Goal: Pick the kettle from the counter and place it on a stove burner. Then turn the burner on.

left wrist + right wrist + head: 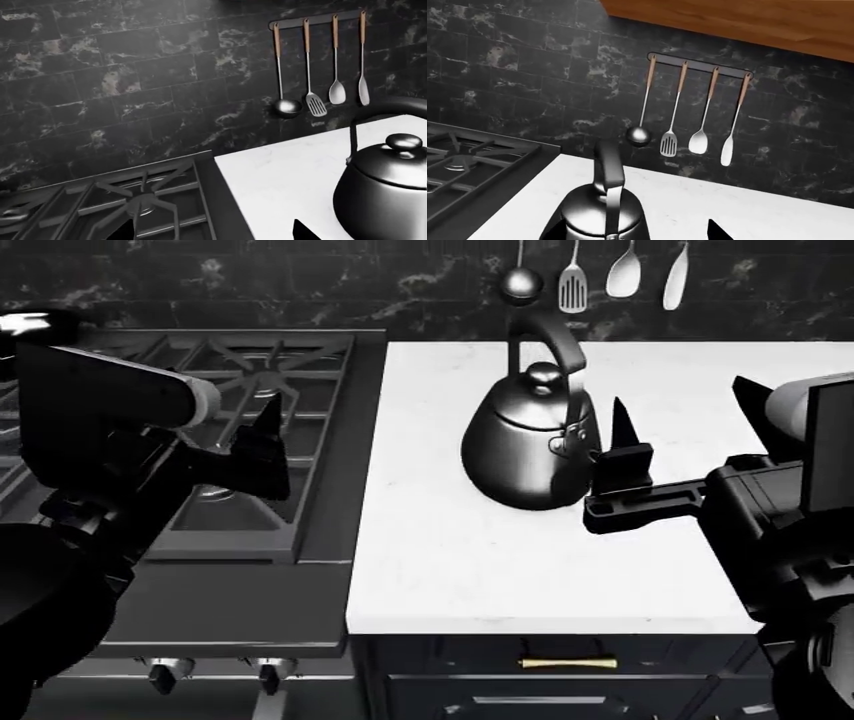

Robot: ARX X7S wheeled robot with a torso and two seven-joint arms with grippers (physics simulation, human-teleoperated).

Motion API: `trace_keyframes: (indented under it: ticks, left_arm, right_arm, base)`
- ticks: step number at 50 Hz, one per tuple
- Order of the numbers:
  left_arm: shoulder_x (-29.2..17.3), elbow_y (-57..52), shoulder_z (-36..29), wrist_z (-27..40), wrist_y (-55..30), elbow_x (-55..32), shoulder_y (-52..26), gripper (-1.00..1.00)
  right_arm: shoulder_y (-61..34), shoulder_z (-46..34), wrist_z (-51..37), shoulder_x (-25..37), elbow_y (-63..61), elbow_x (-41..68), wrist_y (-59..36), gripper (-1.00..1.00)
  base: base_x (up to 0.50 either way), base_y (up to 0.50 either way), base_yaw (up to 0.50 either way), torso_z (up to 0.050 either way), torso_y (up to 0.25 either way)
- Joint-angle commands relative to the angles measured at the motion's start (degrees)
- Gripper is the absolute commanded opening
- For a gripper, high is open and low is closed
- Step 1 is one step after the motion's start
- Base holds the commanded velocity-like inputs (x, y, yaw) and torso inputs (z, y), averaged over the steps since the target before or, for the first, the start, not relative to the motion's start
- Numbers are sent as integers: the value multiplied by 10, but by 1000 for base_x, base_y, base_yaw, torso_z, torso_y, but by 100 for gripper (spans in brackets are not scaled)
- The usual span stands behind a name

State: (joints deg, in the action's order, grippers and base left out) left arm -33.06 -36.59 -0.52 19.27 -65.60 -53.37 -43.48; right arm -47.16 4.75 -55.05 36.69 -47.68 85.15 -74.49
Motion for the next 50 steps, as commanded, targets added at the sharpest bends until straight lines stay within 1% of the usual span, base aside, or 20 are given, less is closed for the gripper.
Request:
trace_keyframes:
  ticks: [1,20,32,36,40,50]
  left_arm:
    - [-2,1,-1,2,3,-1,3,100]
    - [-6,0,-5,8,2,-7,2,100]
    - [-7,-2,-4,11,4,-11,3,100]
    - [-7,1,-3,12,8,-11,6,100]
    - [-7,2,-4,12,8,-11,9,100]
    - [-8,2,-8,15,11,-11,10,100]
  right_arm:
    - [-2,-5,1,5,2,0,4,100]
    - [7,-9,0,12,-4,4,14,100]
    - [0,-9,-3,19,-1,28,22,100]
    - [-18,-21,20,22,12,35,16,100]
    - [-48,-36,33,30,43,65,7,100]
    - [-79,-73,127,22,115,-5,-1,100]
  base:
    - [262,0,0,0,0]
    - [263,0,0,0,0]
    - [63,0,0,0,1]
    - [0,0,0,0,0]
    - [0,0,0,0,0]
    - [0,0,0,0,0]
